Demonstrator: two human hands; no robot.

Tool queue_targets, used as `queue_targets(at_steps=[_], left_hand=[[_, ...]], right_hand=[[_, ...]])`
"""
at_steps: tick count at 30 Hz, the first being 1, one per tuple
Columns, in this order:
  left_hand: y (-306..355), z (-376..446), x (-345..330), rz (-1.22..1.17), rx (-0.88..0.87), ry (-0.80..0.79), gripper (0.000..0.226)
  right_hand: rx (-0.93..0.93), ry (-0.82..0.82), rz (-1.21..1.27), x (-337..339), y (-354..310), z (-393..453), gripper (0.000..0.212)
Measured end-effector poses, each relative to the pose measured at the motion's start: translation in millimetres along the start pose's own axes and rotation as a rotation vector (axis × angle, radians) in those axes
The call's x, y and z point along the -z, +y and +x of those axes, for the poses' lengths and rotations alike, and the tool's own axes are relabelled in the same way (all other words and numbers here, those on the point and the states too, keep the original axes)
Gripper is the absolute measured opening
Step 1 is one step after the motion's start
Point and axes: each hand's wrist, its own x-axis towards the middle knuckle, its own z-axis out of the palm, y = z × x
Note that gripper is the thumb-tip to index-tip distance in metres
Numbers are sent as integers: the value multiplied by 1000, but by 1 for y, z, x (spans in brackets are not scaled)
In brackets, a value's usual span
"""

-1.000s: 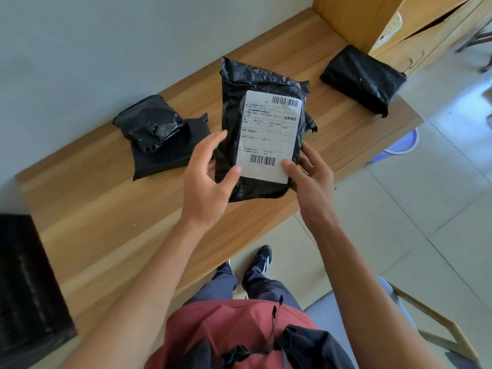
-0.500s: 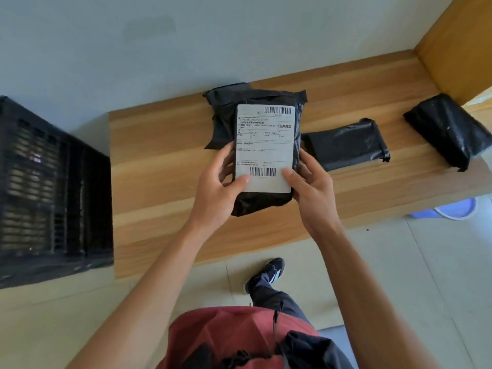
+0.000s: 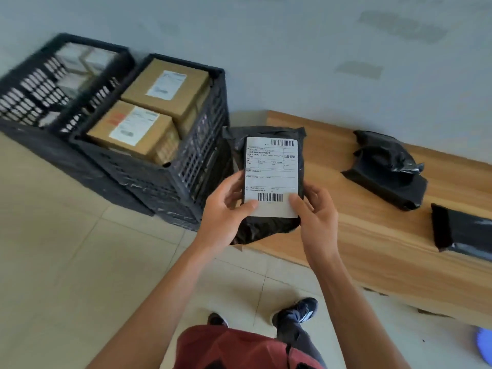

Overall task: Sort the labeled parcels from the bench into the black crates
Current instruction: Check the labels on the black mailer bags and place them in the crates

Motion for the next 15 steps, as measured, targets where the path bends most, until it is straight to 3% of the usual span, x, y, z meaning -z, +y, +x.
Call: queue_targets(at_steps=[7, 15], left_hand=[[-9, -47, 143, 40, 31, 267, 61], [-21, -59, 231, 71, 48, 496, 59]], right_hand=[[47, -204, -141, -142, 20, -39, 29], [80, -386, -357, -244, 32, -37, 31]])
